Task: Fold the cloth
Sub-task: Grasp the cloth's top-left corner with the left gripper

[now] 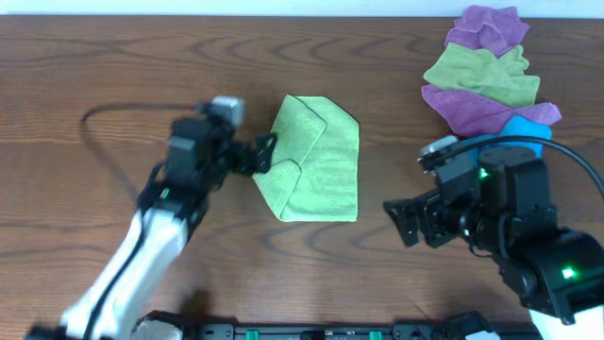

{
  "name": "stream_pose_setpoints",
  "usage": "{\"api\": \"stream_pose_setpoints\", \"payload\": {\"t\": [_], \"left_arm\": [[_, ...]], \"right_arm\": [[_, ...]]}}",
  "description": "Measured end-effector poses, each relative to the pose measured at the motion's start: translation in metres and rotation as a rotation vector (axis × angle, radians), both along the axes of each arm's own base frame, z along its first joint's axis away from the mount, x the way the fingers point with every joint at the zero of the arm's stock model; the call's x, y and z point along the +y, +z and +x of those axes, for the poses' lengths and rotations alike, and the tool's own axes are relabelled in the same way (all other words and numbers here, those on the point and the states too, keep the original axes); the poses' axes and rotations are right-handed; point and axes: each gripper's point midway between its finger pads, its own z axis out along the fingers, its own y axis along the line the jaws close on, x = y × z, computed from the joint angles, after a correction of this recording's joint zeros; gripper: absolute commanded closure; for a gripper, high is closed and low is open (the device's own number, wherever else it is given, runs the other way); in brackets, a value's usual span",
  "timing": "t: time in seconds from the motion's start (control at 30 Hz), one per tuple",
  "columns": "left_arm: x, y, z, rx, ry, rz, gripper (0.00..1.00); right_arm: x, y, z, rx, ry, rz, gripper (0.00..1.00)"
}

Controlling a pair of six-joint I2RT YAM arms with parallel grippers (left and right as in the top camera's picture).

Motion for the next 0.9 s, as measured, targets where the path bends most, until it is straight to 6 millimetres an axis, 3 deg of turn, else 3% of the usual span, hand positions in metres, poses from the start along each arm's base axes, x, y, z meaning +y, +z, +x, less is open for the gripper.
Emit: {"api": "stream_pose_setpoints", "payload": {"t": [0.2,0.37,0.53,0.63,0.77,0.9], "left_arm": [[-0.047,-0.015,0.052,0.013,-0.085,0.241,0.03],[-0.078,-0.043,0.079,0.011,-0.12,0.398,0.01],[-0.098,-0.085,0.077,0.054,-0.167,0.48,0.0],[-0.105,-0.107,0.071,0.083,-0.195,0.515,0.06],[-0.11,-0.119,0.067,0.097,-0.212,0.53,0.11],[-0.113,-0.118,0.069,0.084,-0.212,0.523,0.11]], "right_arm": [[-0.028,0.007,0.005,-0.031,-0.137,-0.005,0.01],[-0.041,0.008,0.002,-0.033,-0.193,-0.011,0.03],[-0.042,0.004,-0.003,-0.006,-0.202,-0.013,0.04],[-0.042,0.002,-0.004,0.006,-0.207,-0.011,0.05],[-0.043,0.0,-0.006,0.018,-0.21,-0.012,0.06],[-0.043,-0.001,-0.008,0.028,-0.216,-0.009,0.07]]}}
